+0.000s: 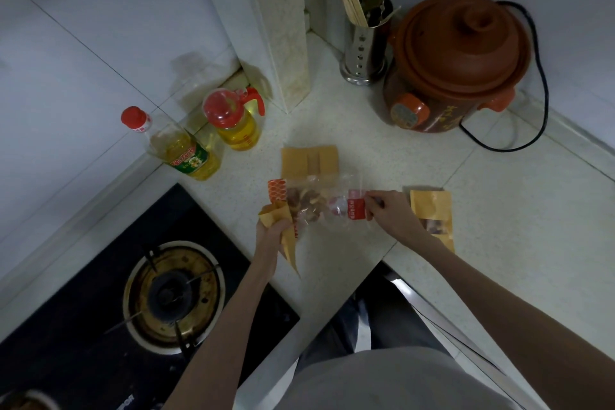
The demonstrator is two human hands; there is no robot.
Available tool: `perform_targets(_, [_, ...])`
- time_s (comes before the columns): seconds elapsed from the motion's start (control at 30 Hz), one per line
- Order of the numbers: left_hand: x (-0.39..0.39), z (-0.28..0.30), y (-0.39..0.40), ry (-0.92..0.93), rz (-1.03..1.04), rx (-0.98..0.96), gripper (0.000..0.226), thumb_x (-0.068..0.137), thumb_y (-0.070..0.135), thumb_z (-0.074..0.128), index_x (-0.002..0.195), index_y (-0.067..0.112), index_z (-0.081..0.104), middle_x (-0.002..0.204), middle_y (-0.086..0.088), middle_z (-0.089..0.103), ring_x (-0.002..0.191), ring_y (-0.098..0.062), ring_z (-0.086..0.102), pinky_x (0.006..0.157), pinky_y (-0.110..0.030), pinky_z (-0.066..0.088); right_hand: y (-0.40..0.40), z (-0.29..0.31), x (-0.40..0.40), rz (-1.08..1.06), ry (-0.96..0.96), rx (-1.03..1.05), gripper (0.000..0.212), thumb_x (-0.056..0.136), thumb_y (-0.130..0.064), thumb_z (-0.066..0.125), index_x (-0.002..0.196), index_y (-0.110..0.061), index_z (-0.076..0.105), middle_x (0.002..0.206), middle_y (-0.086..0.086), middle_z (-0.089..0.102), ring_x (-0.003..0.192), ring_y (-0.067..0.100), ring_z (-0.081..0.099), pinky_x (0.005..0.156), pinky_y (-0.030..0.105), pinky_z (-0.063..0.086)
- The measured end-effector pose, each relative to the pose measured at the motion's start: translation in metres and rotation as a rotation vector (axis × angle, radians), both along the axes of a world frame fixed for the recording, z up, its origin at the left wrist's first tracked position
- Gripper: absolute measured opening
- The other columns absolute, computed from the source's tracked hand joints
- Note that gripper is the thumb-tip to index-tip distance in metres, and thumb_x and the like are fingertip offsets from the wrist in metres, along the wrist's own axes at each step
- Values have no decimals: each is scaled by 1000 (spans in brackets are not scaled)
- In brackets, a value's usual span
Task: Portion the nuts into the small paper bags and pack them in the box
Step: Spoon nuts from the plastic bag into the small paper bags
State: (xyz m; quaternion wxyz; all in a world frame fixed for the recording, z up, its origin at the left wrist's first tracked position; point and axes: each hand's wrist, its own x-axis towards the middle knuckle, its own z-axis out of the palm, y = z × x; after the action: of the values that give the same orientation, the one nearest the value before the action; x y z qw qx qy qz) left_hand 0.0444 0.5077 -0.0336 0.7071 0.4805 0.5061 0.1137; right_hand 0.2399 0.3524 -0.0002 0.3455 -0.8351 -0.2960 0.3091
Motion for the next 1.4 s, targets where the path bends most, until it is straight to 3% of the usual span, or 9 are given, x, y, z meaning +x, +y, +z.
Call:
perform_targets(0.1, [2,-2,-2,-18,0,10,37,67,15,61,103,7,55,76,-2,60,65,-13,61,56,-28,53,0,-4,-3,-18,-129,-1,39,93,-7,49,60,-26,51,47,-7,48,41,5,41,47,24,32])
perform_targets(0.27, [4,-8,-4,-31,-32,-21,39,65,14,61,103,8,53,78,-4,59,65,-14,61,56,-30,53,4,-9,-6,6,-259,-45,23,87,-4,52,68,-9,64,41,-15,34,35,0,32,46,24,24])
perform_targets(0.53, [5,-15,4,-31,-64,-20,30,67,15,61,97,14,57,77,-1,61,68,-14,62,58,-30,53,20,-16,-6,46,-127,-78,28,91,-20,54,74,-5,69,49,3,55,39,9,40,45,20,29])
perform_targets(0.67, [8,-17,7,-61,-100,-20,26,70,15,61,96,15,56,83,-10,57,72,-22,58,61,-34,50,35,-20,-7,87,-129,-180,29,88,-9,48,66,4,59,55,16,54,46,18,40,47,23,29])
perform_targets(0.9, [5,-29,8,-55,-74,-66,25,70,15,61,94,16,59,79,-3,60,73,-17,61,63,-32,53,49,-25,-15,129,-86,-189,23,81,-2,50,67,1,68,62,13,61,53,20,54,56,28,44])
perform_targets(1.07, [5,-30,12,-42,-88,-104,22,69,16,61,91,17,59,75,1,60,71,-15,61,62,-30,53,58,-35,-28,63,-70,-173,21,84,-4,55,73,-1,73,53,-1,48,46,11,44,55,20,34])
perform_targets(1.2, [7,-29,14,-45,-92,-123,27,68,15,59,94,11,55,80,-8,54,75,-23,55,63,-32,49,62,-45,-28,7,51,-182,19,84,-5,57,74,0,73,62,13,65,51,20,55,50,20,35])
perform_targets(1.3, [9,-29,12,-55,-77,-129,33,69,16,58,102,11,54,91,-12,52,84,-27,52,69,-37,47,61,-48,-25,-78,180,-145,20,79,2,57,80,-3,76,61,6,64,51,10,53,46,10,38])
perform_targets(1.4, [10,-28,10,-48,-23,-166,38,68,15,58,106,8,56,95,-13,56,88,-28,56,76,-42,50,57,-50,-25,-197,295,-99,22,75,6,56,80,-3,75,59,5,60,51,9,52,46,14,39])
